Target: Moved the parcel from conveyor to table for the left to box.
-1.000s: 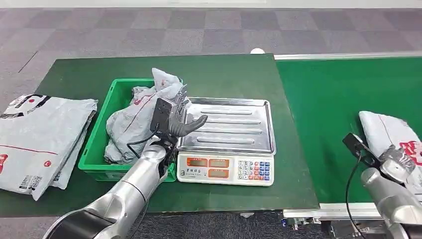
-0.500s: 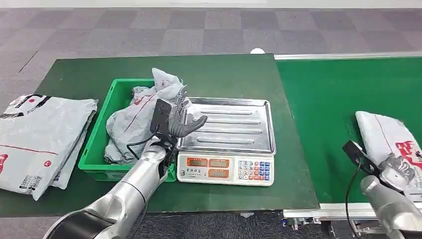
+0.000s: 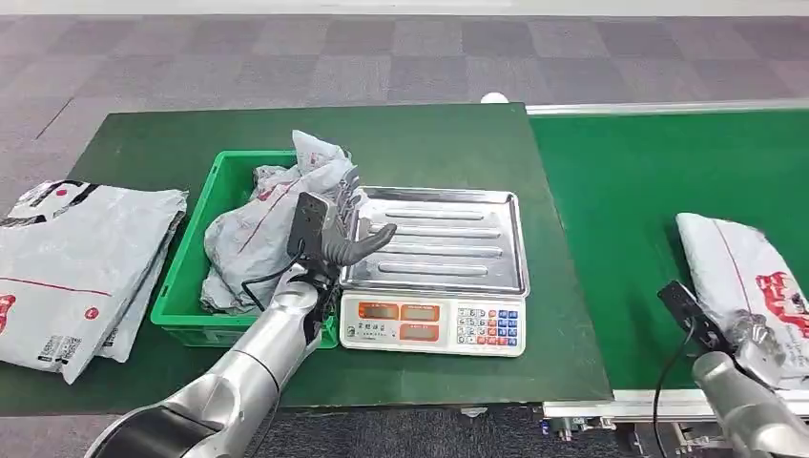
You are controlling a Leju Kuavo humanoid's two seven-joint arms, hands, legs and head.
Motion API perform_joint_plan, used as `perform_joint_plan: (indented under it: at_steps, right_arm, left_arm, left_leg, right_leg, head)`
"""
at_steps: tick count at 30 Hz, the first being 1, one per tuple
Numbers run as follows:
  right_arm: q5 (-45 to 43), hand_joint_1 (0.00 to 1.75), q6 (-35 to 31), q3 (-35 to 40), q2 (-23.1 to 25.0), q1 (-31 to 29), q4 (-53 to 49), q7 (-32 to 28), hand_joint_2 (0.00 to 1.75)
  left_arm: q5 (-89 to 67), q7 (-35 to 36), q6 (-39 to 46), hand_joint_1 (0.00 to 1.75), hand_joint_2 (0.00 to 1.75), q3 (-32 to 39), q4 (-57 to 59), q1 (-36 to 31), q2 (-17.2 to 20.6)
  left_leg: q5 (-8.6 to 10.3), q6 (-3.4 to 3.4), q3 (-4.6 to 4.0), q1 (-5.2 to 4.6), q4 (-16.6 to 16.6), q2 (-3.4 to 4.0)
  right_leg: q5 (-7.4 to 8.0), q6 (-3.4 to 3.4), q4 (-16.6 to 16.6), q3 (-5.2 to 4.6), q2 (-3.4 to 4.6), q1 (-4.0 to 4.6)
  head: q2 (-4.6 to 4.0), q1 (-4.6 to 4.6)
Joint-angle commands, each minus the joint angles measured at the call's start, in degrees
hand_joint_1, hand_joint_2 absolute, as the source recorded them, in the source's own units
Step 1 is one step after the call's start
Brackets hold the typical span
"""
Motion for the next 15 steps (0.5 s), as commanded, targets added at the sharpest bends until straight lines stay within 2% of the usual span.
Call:
perform_joint_plan:
  at_steps: [1,15]
  right_arm:
    - [0.29,0.0,-0.08,-5.21,1.34,-0.04,1.13,-0.43,1.75]
    - [0.17,0.0,0.1,-5.38,1.23,0.13,1.22,-0.56,1.75]
  left_arm:
    - [0.19,0.19,-0.25,0.0,1.75,2.3,2.8,-1.26,0.63]
    - [0.19,0.19,-0.28,0.0,1.75,2.29,2.83,-1.24,0.61]
  left_leg:
    - [-0.02,-0.01,0.15,0.05,-0.07,0.07]
    - [-0.01,0.0,0.09,0.03,0.0,0.05]
  right_leg:
    - [0.02,-0.05,-0.11,0.15,0.06,0.05]
    - [0.02,-0.02,-0.06,0.11,0.03,0.03]
  head:
    - [0.0,0.0]
    - [0.0,0.0]
